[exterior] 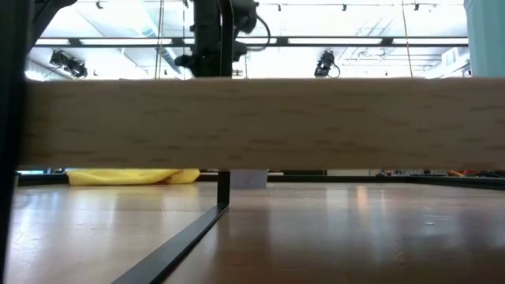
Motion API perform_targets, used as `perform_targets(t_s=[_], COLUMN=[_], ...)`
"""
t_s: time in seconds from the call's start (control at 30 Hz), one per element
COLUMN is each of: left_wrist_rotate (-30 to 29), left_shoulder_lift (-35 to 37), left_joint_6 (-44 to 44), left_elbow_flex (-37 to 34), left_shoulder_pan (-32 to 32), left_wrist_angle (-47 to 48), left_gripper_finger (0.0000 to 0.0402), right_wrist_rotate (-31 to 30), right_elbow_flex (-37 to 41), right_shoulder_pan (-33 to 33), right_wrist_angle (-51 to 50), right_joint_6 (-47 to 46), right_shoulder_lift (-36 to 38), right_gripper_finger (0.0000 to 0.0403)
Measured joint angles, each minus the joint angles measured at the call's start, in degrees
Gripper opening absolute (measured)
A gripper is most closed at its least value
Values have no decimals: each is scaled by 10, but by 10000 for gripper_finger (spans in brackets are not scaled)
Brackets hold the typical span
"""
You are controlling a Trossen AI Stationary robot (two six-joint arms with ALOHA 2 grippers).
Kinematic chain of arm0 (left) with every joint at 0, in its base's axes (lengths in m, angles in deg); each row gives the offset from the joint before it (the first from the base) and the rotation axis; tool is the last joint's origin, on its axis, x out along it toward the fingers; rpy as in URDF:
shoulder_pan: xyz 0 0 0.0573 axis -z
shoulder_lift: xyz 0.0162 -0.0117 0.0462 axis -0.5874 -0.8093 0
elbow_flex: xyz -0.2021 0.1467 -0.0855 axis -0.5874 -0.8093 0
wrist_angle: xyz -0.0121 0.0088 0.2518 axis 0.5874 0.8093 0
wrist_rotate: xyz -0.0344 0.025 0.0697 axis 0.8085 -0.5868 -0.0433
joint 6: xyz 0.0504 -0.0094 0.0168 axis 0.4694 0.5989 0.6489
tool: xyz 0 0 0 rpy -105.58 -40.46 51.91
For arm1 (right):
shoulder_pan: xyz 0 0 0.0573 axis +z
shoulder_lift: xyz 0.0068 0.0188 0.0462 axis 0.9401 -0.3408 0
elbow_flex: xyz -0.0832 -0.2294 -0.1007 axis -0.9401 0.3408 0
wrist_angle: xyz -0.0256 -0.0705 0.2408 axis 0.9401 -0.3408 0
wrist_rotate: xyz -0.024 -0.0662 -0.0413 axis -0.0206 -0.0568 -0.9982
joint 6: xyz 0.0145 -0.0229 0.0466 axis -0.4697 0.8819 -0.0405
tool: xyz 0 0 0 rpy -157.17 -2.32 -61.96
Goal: Stack small to large cups/mugs on shelf
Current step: Put the blue mug on the shelf, then put the purple mug on the shelf
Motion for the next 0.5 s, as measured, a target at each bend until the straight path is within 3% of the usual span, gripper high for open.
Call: perform_targets(t_s=[0.13, 0.5], left_wrist_rotate=[3, 104], left_shoulder_lift=[0, -1], left_joint_6=[10, -1], left_elbow_flex=[-57, -159], left_shoulder_pan=[-3, 0], left_wrist_angle=[-12, -155], left_gripper_finger=[104, 139], right_wrist_rotate=[-5, -52], right_elbow_flex=[0, -1], right_shoulder_pan=[4, 36], right_wrist_angle=[0, -29], right_joint_6=[1, 9], right_shoulder_lift=[1, 51], right_gripper_finger=[76, 78])
